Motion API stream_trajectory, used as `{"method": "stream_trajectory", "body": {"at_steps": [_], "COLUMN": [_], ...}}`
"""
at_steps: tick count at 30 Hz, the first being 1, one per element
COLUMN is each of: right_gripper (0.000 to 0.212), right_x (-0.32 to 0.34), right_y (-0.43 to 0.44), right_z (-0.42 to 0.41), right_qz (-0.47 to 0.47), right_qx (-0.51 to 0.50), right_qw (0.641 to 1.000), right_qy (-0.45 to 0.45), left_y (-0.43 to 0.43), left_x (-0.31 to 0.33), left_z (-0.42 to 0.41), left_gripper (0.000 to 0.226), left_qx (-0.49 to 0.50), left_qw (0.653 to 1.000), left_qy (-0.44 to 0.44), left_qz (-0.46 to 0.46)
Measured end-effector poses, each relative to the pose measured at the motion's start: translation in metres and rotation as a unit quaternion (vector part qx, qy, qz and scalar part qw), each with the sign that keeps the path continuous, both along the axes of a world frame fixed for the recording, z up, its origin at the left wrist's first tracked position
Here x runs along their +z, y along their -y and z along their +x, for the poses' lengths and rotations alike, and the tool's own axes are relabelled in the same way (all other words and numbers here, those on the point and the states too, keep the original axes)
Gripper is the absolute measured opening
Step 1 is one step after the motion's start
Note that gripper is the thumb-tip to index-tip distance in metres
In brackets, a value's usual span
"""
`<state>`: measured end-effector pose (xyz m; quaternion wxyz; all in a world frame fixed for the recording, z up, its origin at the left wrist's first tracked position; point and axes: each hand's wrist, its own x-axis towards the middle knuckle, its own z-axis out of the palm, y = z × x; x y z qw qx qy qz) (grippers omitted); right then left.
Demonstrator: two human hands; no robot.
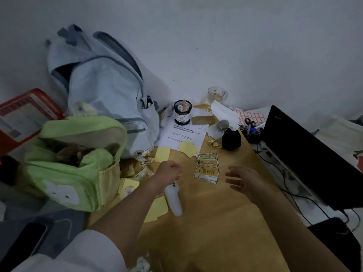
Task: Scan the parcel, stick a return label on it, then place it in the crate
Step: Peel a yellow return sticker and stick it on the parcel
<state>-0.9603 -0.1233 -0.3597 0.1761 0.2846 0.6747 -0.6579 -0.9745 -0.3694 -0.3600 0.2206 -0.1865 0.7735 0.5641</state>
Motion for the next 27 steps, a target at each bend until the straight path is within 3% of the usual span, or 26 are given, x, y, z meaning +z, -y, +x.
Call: {"method": "stream_trajectory", "body": {"at_steps": [6,10,13,20,23,27], "right_gripper": [0.018,0.022,0.03,0.039,0.037,0.015], "right_x": [-0.058,-0.083,-0.099,-0.119,-0.117,-0.116], "right_y": [-0.007,-0.003,0.002,0.014,0.016,0.014], "right_z": [-0.033,-0.052,-0.064,-0.082,-0.081,-0.079], "right_qz": [0.008,0.052,0.096,0.224,0.262,0.293], "right_qx": [-0.022,-0.025,0.007,0.027,0.036,0.021], "right_qw": [0.998,0.996,0.995,0.974,0.964,0.956], "right_qy": [0.06,0.06,0.036,0.021,0.014,-0.002], "left_y": [-0.035,-0.051,-0.066,-0.09,-0.087,-0.084], "left_x": [-0.052,-0.074,-0.082,-0.084,-0.083,-0.08], "left_z": [-0.027,-0.041,-0.049,-0.052,-0.05,-0.049], "left_gripper": [0.018,0.025,0.01,0.031,0.037,0.049], "left_qx": [-0.047,-0.1,-0.117,-0.191,-0.236,-0.274], "left_qw": [0.996,0.991,0.989,0.977,0.962,0.95], "left_qy": [0.068,0.084,0.07,-0.017,-0.004,0.023], "left_qz": [0.014,-0.023,-0.051,-0.092,-0.137,-0.147]}}
